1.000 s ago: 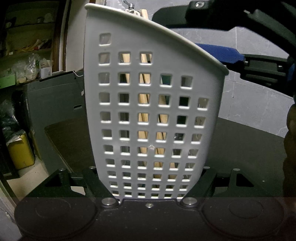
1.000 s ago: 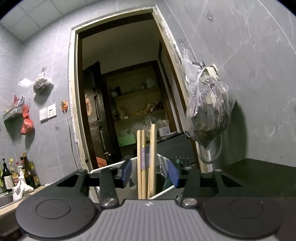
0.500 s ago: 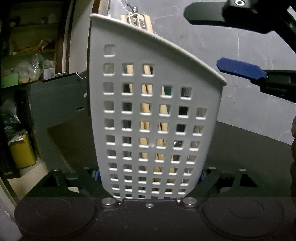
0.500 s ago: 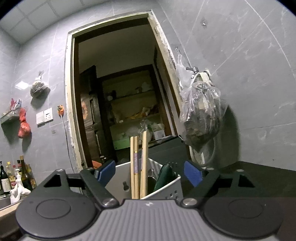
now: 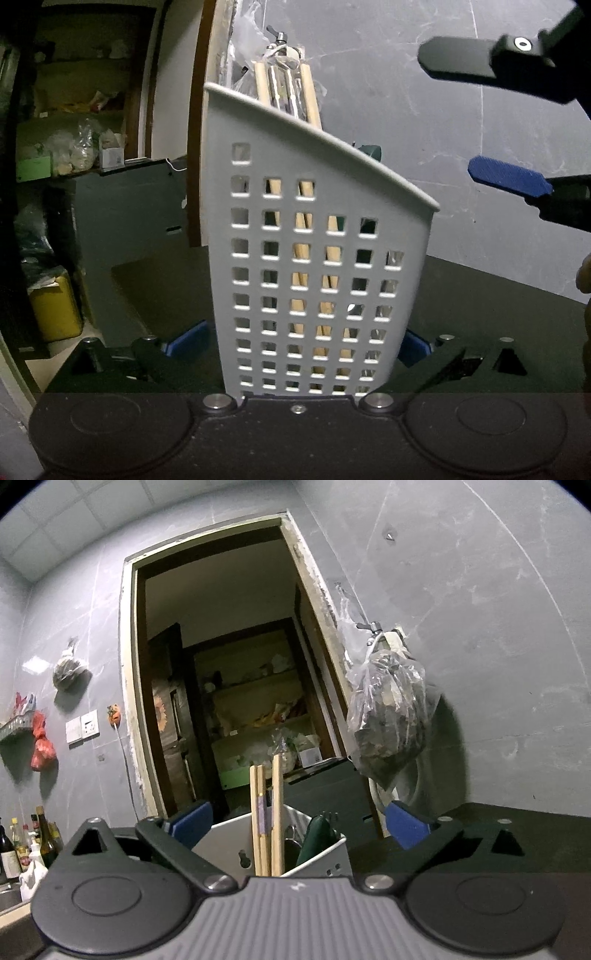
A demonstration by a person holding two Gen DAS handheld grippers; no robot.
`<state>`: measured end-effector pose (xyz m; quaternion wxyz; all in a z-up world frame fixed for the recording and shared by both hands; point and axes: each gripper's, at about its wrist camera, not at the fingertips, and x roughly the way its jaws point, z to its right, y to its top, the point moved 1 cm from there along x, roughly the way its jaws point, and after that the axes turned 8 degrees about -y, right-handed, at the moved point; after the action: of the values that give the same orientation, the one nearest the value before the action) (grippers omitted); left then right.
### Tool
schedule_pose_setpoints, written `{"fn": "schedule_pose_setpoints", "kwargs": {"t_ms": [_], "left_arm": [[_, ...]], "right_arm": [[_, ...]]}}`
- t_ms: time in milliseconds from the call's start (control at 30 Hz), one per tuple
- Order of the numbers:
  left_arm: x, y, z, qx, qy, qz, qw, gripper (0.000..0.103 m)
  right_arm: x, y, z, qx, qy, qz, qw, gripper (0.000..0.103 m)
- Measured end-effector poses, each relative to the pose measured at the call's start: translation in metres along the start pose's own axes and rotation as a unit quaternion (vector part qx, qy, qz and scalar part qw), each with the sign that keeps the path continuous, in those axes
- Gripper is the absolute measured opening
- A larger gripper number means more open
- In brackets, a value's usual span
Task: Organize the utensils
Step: 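Lower the caddy onto the table and open the left gripper while withdrawing the right gripper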
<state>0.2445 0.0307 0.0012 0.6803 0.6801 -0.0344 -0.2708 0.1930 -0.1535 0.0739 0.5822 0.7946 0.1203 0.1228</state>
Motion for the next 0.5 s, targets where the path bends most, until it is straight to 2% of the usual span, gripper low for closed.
{"fn": "schedule_pose_setpoints", "kwargs": {"t_ms": [500], "left_arm": [[-0.027,0.001,0.016,0.007,0.022,0.021,0.9995,0.102]], "right_arm": [[-0.019,0.006,0.009,0.015,-0.007,0.003,1.0,0.103]]}}
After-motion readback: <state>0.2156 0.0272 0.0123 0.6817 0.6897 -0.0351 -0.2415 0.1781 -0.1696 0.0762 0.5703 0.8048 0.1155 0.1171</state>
